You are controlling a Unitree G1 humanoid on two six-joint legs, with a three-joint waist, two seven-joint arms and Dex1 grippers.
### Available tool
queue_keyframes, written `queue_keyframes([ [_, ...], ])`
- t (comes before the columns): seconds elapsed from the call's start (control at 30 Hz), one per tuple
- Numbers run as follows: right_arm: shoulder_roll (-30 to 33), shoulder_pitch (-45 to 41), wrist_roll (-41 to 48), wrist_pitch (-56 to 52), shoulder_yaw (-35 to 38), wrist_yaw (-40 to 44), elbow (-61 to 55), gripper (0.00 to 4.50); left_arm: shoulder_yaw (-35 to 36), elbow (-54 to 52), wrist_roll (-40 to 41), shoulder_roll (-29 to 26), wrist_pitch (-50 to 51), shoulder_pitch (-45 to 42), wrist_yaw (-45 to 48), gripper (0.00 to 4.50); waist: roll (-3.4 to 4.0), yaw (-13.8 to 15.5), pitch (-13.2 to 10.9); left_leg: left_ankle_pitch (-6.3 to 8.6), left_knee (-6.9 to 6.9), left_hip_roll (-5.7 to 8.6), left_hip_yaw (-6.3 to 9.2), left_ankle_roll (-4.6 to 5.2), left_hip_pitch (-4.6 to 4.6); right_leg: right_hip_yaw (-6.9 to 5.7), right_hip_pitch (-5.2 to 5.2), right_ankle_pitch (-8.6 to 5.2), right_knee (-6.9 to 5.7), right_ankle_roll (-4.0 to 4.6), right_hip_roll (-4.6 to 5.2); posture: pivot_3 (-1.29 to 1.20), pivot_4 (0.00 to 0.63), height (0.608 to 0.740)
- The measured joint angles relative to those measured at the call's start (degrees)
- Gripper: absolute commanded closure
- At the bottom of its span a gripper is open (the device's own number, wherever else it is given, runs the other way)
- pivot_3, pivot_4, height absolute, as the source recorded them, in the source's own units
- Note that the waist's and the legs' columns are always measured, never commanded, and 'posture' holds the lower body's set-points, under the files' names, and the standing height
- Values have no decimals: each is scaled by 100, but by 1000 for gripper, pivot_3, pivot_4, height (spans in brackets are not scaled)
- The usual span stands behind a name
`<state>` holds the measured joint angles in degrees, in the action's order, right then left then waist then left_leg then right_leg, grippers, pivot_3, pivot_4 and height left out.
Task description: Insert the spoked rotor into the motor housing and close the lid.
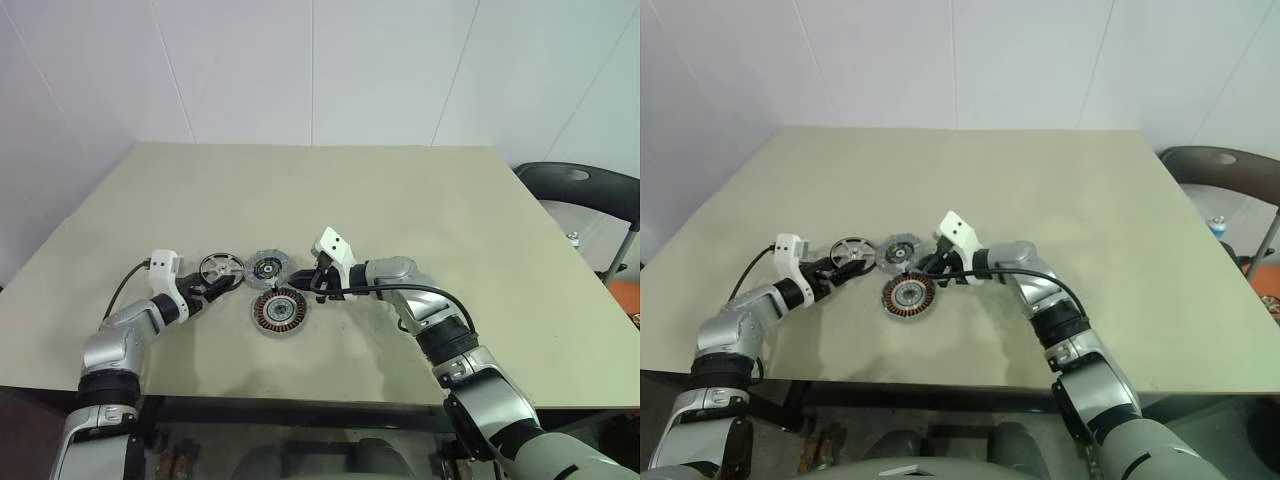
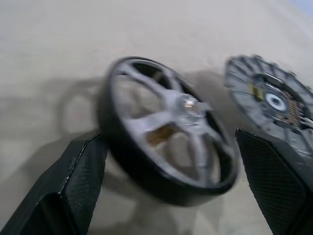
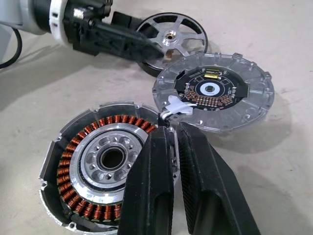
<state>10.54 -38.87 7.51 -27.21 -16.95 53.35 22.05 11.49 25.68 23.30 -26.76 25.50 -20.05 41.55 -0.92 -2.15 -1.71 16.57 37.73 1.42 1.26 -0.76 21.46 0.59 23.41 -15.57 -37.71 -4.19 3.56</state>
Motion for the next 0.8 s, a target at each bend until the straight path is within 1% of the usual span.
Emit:
queue_keyframes([
  [0.4, 6, 33, -33, 9, -7, -115, -1, 4138, 10, 158, -5, 108, 13, -152, -24, 119, 2, 34, 1, 0, -1, 0, 1, 0, -3, 0, -3, 0, 2, 0, 0, 0, 0, 740],
  [0.5, 7, 55, -50, 11, -18, -115, -1, 4173, 76, 160, 5, 115, 19, -140, -28, 727, 2, 13, 1, 0, -1, 0, 1, 0, -2, 0, -2, 0, 2, 0, 0, 0, 0, 740],
  [0.63, 17, 56, -50, 6, -17, -115, 4, 4173, 168, 172, 104, 115, 20, -85, -45, 1970, 1, -10, 0, 0, -8, 0, 1, 0, 1, 0, 1, 0, 7, 0, 0, 0, 0, 740],
  [0.8, -2, 54, -48, 5, -15, -124, 15, 4173, 307, 232, 147, 102, 35, -95, -138, 1970, 1, -31, 1, 0, -14, 0, 1, 0, -1, 0, 1, 0, 10, 0, -1, 0, 0, 740],
])
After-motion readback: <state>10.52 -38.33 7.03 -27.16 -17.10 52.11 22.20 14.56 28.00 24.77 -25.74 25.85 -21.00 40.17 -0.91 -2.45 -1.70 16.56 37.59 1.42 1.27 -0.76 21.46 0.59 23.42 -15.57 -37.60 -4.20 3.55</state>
